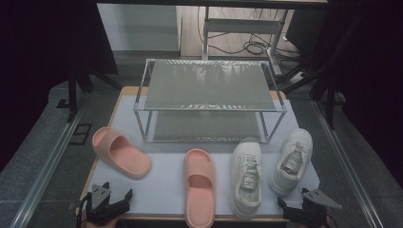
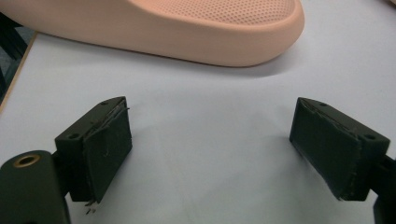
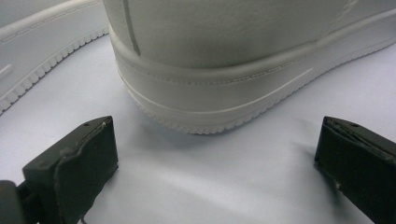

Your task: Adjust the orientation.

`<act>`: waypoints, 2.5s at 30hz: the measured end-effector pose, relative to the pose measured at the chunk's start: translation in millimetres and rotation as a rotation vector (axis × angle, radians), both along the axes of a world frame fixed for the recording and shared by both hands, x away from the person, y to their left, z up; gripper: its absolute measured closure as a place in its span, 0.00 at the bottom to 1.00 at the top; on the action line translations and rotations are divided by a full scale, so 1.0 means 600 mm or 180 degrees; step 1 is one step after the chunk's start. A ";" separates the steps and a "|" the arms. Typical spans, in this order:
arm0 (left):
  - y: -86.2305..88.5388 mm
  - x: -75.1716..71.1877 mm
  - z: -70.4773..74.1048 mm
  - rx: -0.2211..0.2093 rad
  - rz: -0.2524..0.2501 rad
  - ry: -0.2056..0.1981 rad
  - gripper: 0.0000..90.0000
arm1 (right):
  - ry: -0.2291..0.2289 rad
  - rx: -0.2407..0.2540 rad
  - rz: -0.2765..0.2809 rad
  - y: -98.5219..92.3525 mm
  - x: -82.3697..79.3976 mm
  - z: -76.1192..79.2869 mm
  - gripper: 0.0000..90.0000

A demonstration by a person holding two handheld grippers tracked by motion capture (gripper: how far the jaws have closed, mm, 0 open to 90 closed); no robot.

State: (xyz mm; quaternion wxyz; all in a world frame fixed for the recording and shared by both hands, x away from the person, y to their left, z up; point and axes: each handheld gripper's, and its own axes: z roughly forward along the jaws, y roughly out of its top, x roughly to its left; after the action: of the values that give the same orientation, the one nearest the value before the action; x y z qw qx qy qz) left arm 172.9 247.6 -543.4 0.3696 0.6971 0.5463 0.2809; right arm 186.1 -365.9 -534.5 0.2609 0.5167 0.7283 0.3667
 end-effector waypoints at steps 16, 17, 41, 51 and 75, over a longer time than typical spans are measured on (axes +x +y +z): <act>-0.004 0.001 0.001 -0.0008 0.0058 0.0021 0.14 | -0.0039 0.0013 0.0012 -0.001 -0.001 -0.002 0.00; -0.004 0.001 0.001 -0.0008 0.0055 0.0023 0.14 | -0.0042 0.0014 0.0012 -0.001 -0.001 -0.002 0.00; 0.003 0.001 0.008 -0.0072 0.0047 0.0081 0.18 | -0.0059 0.0022 0.0023 -0.002 -0.002 -0.003 0.00; 0.008 0.002 0.016 -0.0112 0.0036 0.0105 0.22 | -0.0062 0.0026 0.0028 -0.002 -0.001 -0.003 0.00; 0.017 0.028 0.040 -0.0143 0.0048 0.0088 0.26 | -0.0070 0.0031 0.0033 -0.002 -0.001 -0.004 0.00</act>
State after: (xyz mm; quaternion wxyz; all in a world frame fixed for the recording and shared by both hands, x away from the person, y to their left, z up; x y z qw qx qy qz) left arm 189.5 257.8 -519.3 0.3755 0.6883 0.5628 0.2617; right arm 185.6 -367.1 -536.8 0.2645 0.5101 0.7263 0.3772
